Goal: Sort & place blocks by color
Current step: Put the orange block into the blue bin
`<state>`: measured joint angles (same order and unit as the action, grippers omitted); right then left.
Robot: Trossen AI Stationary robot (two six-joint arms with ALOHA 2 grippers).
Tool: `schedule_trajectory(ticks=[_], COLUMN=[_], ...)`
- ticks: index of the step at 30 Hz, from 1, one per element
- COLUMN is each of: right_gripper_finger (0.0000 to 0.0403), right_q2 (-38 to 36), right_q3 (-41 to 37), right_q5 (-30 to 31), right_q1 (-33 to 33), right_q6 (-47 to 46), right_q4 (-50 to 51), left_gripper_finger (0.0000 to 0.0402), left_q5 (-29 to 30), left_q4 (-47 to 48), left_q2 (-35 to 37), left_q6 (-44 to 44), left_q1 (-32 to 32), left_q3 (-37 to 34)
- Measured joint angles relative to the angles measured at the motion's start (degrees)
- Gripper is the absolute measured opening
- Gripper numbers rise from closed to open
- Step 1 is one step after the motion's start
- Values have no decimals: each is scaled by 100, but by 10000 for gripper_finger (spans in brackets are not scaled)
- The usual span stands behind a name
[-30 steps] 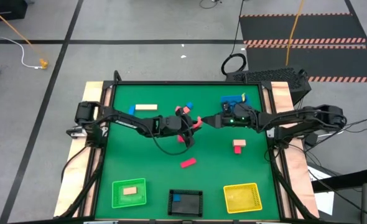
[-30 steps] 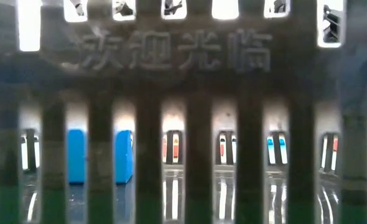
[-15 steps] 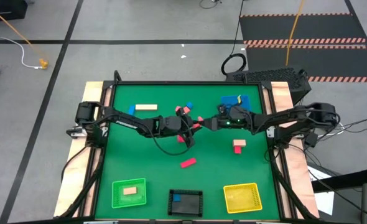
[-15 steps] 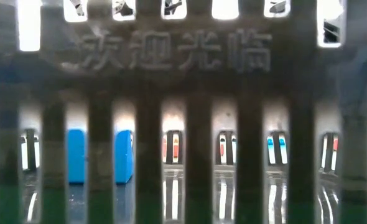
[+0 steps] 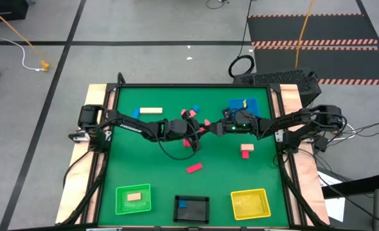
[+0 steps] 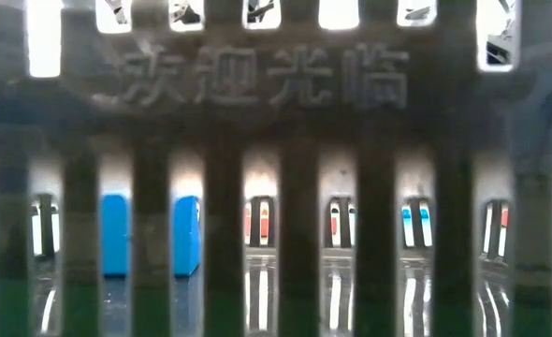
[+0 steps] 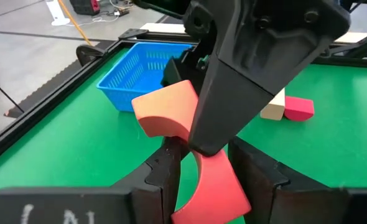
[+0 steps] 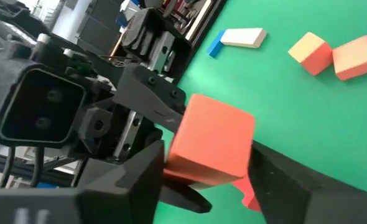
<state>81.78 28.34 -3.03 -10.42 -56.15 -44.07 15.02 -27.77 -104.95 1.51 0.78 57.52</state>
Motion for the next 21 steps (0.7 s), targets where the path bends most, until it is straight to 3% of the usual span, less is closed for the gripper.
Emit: schedule_trajectory(ticks=[5,15,21], right_gripper_finger=[117,117,117], right_q2=[-2,-6,4], right_q3=[-2,2,-9], right_q5=[13,-41,21], right_q1=[-27,-247,-544], right_q6=[122,323,527], right_q4=[-122,-20,337], left_gripper_finger=[138,129,157], left_q5=[46,212,661], left_q4=[-3,-116,-186], left_q2=[0,0,4], left_q6=[-35,-8,-15], left_q1=[7,9,0], left_q3=[0,0,0])
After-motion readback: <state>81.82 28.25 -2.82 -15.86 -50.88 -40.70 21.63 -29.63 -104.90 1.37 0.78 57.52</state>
